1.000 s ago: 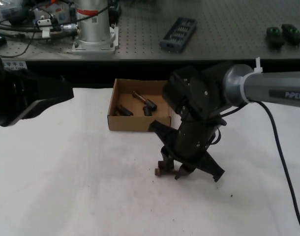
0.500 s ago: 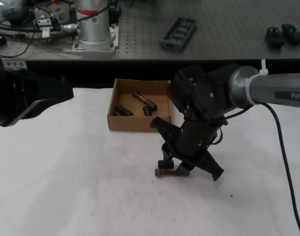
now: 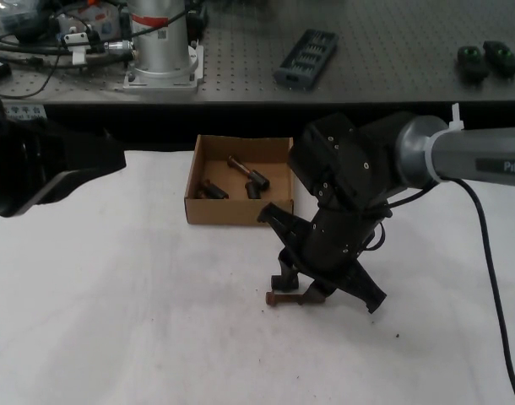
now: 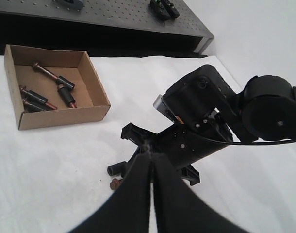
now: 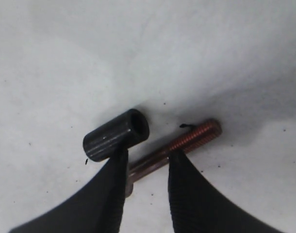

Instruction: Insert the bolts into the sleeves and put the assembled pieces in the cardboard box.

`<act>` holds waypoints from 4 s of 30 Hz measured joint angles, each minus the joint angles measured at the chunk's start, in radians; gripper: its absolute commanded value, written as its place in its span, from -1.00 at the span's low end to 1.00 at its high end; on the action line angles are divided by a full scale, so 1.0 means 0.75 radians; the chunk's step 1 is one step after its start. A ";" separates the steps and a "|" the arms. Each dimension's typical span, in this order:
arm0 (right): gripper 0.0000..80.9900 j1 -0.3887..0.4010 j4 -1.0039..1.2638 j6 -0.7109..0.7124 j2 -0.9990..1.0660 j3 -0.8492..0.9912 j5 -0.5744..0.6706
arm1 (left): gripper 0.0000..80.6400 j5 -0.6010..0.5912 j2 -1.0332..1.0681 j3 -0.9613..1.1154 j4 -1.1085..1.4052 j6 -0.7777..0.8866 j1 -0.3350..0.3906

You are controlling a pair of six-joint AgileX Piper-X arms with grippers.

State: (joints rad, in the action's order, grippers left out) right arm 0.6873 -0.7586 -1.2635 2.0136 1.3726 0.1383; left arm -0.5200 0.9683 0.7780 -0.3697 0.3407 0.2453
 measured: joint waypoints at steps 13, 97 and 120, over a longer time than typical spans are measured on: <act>-0.40 0.000 0.000 0.112 -0.006 0.000 0.008 | -0.95 0.000 0.000 0.000 0.000 0.000 0.000; -0.92 -0.027 -0.033 0.854 0.039 0.032 0.091 | -0.95 -0.087 -0.054 0.000 -0.045 0.000 0.000; -0.20 0.199 0.037 0.082 -0.024 0.029 0.080 | -0.95 -0.087 -0.163 0.000 -0.096 0.005 0.000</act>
State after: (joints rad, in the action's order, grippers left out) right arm 0.8363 -0.7310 -1.2019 1.9953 1.3944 0.1981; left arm -0.5850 0.8460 0.7780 -0.4416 0.3448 0.2453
